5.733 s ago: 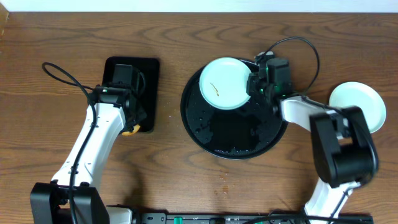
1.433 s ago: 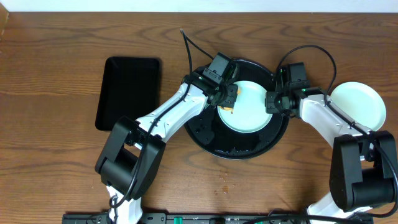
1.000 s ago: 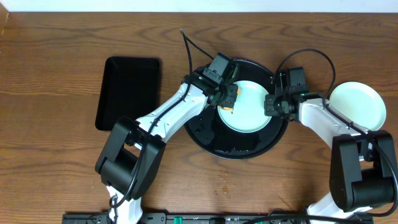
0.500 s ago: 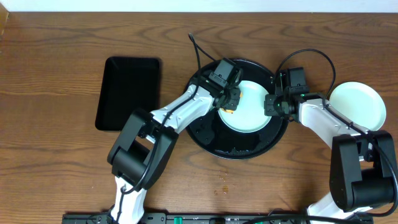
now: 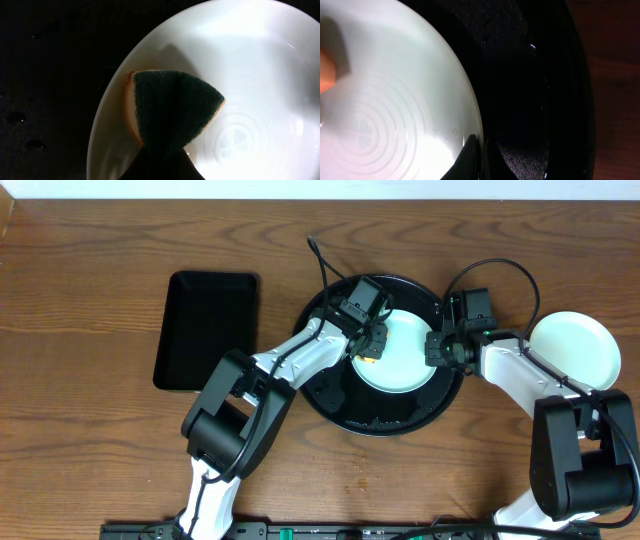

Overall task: Clean dirty plates on tray and stack at the side
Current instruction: 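Scrub the stain on the remaining blue plate with the sponge, left gripper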

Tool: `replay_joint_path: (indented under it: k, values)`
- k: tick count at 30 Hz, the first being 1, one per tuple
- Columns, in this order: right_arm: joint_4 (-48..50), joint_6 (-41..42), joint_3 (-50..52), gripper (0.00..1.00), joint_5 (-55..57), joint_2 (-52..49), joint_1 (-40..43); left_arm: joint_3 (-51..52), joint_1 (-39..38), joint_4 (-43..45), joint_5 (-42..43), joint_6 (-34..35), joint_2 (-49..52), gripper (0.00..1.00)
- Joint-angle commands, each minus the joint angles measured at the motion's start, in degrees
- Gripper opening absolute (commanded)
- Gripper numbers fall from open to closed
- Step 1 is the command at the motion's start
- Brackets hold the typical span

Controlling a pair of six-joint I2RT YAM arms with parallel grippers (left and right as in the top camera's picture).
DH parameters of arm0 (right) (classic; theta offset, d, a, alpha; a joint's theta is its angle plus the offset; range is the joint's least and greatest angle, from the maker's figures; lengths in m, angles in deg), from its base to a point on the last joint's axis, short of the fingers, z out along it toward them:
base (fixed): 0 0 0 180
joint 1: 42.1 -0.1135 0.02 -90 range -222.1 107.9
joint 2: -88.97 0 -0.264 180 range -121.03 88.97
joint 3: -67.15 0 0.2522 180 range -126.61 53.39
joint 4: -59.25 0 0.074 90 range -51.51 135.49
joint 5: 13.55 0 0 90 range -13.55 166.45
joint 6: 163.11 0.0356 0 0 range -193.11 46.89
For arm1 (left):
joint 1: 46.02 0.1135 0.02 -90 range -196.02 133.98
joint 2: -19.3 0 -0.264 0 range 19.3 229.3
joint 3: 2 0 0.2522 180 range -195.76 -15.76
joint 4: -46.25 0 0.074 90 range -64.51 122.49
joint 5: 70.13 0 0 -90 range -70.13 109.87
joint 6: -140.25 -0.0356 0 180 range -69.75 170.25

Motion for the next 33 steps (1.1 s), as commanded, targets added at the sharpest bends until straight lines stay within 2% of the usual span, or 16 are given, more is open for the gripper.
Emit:
replay_joint_path:
  k: [1,6,12,18,24,28,31,33]
  values:
    - [0.09,-0.37,0.85,0.01,0.15,-0.50,-0.50,0.57,-0.15,-1.31,2.49,0.98,1.40,0.08]
    - [0.09,-0.37,0.87,0.01,0.15,-0.50,-0.55,1.88,-0.15,-1.38,2.60,1.60,1.42,0.08]
    - [0.11,-0.37,0.85,0.01,0.17,-0.50,-0.55,3.74,-0.35,-0.87,8.66,1.66,1.55,0.08]
    - [0.09,-0.37,0.85,0.01,0.17,-0.50,-0.55,4.87,-1.84,-0.66,10.01,1.84,2.56,0.08]
    - [0.11,-0.37,0.85,0.01,0.17,-0.50,-0.55,4.87,-3.61,-0.42,18.43,1.90,3.32,0.08]
    - [0.13,-0.37,0.85,0.01,0.17,-0.50,-0.55,4.46,-3.21,1.16,27.82,2.93,2.71,0.08]
    - [0.26,-0.37,0.85,0.02,0.17,-0.50,-0.55,2.05,-1.18,1.33,29.16,3.58,0.04,0.08]
    - [0.26,-0.37,0.85,0.08,0.17,-0.50,-0.55,0.20,0.85,1.75,29.16,3.56,-2.93,0.07]
